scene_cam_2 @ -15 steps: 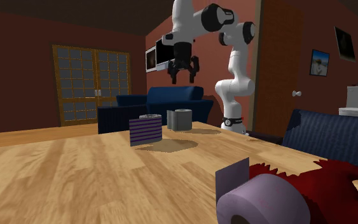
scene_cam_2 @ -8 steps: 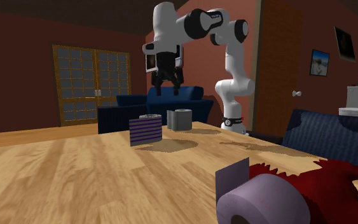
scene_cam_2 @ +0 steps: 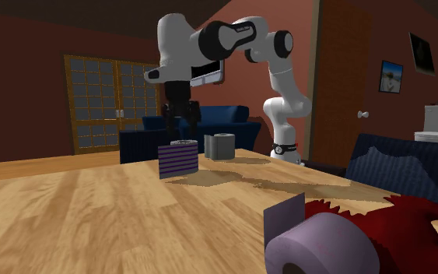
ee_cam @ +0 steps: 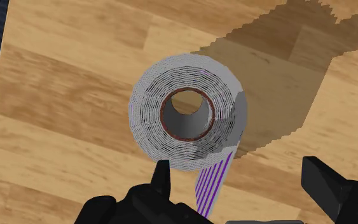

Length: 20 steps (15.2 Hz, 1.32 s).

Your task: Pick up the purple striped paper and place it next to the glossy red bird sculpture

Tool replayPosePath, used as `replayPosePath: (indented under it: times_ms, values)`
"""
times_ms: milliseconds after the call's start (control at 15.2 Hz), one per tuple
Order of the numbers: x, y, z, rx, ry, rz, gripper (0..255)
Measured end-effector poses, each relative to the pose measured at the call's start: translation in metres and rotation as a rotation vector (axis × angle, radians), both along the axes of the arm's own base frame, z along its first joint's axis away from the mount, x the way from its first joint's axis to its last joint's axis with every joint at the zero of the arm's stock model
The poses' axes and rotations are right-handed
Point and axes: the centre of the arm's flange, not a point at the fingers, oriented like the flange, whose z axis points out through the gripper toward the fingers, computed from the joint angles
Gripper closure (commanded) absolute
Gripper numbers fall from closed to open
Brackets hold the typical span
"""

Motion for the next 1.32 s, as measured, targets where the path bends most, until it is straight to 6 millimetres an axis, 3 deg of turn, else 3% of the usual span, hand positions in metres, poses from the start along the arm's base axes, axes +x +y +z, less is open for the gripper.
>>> replayPosePath:
  times_ms: [198, 594, 1056, 1122, 1320]
  values:
    - [0.02, -0.003, -0.019, 0.001, 0.009, 0.0, 0]
    - [0.021, -0.001, -0.049, 0.001, 0.01, 0.0, 0]
    - [0.02, -0.002, -0.053, 0.001, 0.009, 0.0, 0]
    - [0.02, -0.002, -0.053, 0.001, 0.009, 0.0, 255]
    - [0.021, -0.002, -0.053, 0.001, 0.009, 0.0, 255]
